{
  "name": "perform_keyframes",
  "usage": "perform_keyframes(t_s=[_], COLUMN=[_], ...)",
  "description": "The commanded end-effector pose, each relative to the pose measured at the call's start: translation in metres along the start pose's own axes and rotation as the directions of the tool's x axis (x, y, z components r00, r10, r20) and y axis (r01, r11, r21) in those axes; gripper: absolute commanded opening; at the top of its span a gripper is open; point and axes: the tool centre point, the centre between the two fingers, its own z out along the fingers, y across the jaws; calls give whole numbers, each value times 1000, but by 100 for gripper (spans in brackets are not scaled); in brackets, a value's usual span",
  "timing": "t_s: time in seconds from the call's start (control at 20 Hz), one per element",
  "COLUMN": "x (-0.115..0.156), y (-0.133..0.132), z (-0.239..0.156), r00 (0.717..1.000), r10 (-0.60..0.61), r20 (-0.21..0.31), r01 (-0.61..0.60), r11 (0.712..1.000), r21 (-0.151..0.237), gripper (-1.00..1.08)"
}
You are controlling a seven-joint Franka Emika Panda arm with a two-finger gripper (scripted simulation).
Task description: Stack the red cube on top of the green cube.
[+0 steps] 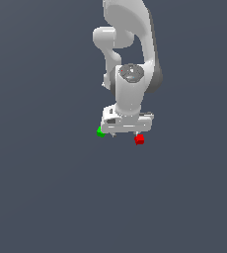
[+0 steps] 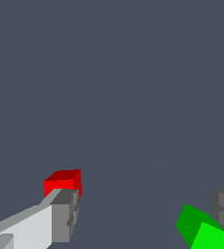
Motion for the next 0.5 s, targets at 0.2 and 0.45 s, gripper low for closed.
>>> perform_keyframes(t_s=[0.2,0.45], x=[-29,-45], y=[-53,-81], z=[41,64], r00=[999,998], r10=[-42,-63], r20=[10,14], r01=[42,63], r11=[999,998], r21=[-1,-3], gripper=[100,100])
